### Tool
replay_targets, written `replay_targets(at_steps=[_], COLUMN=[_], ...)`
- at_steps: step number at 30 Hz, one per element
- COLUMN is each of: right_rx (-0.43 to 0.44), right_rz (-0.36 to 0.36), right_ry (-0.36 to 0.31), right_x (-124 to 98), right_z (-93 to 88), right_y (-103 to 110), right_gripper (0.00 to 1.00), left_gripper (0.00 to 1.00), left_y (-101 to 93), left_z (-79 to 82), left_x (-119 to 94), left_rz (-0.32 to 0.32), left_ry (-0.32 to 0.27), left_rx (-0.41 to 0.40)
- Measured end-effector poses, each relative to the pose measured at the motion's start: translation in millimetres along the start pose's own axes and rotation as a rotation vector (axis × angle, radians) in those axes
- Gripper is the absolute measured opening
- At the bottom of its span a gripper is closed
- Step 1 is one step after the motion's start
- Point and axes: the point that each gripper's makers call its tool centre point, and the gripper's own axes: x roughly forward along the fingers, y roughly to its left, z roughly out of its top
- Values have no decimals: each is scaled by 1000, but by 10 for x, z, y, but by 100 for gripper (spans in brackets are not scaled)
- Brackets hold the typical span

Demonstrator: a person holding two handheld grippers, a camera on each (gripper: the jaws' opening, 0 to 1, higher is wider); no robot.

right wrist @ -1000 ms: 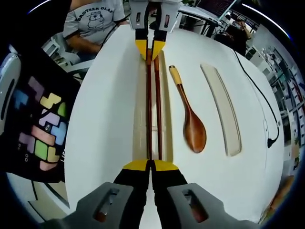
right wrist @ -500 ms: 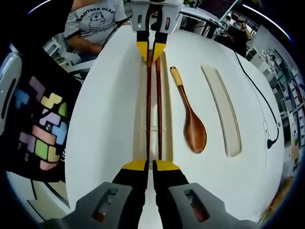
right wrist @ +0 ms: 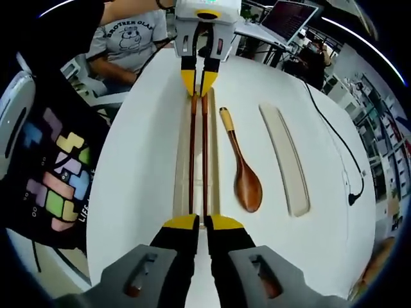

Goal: Arrange the utensils inside the cutlery case until each visible utensil rests in its matching compartment.

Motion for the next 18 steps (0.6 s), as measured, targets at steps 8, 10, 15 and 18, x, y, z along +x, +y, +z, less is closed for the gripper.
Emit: replay_targets(at_steps=[8, 10, 15, 18], right_rx=[14, 16, 28, 41], right_rz=[-40, -50, -64, -73], right_ry=[-40, -45, -52, -66], right_x=[-45, -54, -61, -62], right_z=[-15, -18, -27, -21], right_y=[-142, -191, -300, -380], right_gripper=[6, 6, 6, 7], left_gripper=[7, 6, 6, 6], left_y=[165, 205, 304, 382], left_z=[58, 79, 145, 192], left_x=[-46, -43, -21, 3], left_rz=[62, 71, 89, 113], left_ry=[-39, -44, -63, -75], left_rx=[-33, -36, -42, -41])
